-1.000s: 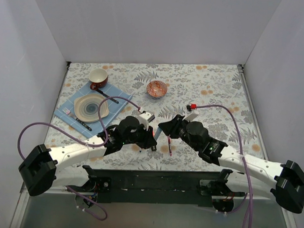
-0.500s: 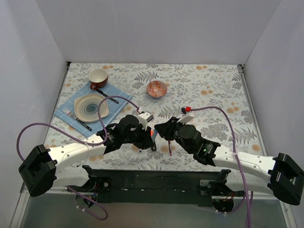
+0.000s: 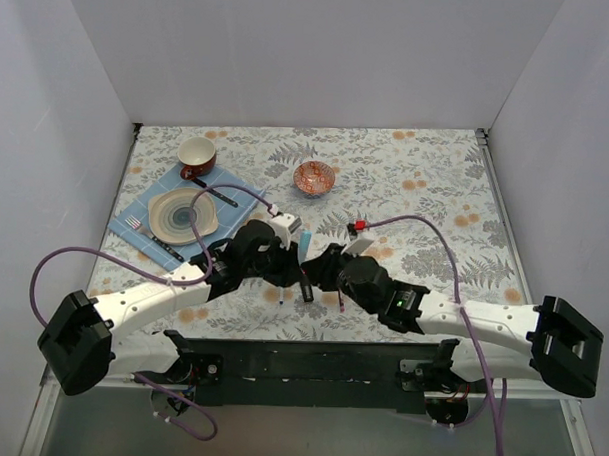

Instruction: Insert the pens into the pen caps

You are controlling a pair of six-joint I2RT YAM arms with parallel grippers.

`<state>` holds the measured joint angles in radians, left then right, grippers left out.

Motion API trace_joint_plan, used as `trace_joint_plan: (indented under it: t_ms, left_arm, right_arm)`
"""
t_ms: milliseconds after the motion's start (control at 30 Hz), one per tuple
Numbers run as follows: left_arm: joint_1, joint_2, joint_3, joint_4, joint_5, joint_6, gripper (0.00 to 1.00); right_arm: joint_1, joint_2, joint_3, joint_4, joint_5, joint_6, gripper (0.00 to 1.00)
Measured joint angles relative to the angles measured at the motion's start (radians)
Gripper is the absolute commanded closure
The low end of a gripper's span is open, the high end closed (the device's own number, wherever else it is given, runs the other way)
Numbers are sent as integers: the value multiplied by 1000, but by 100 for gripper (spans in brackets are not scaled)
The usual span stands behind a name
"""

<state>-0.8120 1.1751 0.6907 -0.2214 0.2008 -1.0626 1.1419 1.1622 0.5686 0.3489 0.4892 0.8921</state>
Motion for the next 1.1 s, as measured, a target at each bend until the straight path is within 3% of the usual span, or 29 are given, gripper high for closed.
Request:
trace_joint_plan:
  t_ms: [67, 167, 333, 467, 700, 800, 900, 1100]
  left_arm:
    - [31, 0, 26, 43, -75, -13, 100]
    - [121, -3, 127, 233, -183, -24, 100]
    - [144, -58, 182, 401, -216, -26, 100]
    - [142, -87, 149, 429, -165, -22, 100]
    - [141, -101, 69, 359, -43, -53, 100]
    - [133, -97, 32, 330, 0, -143, 100]
    - [73, -68, -18, 311, -14, -261, 100]
    - [-152, 67, -45, 272, -111, -463, 100]
  right_arm:
    - [40, 5, -10, -48, -72, 20, 99]
    - [166, 40, -41, -130, -262, 47, 99]
    - [206, 42, -57, -202, -339, 68, 99]
    - [204, -45, -60, -254, -301, 66, 99]
    - [203, -241, 19, -459, -133, 8, 62]
    - [203, -317, 57, -542, -59, -13, 56]
    - [202, -400, 64, -603, 7, -28, 51]
    - [201, -463, 72, -732, 104, -23, 49]
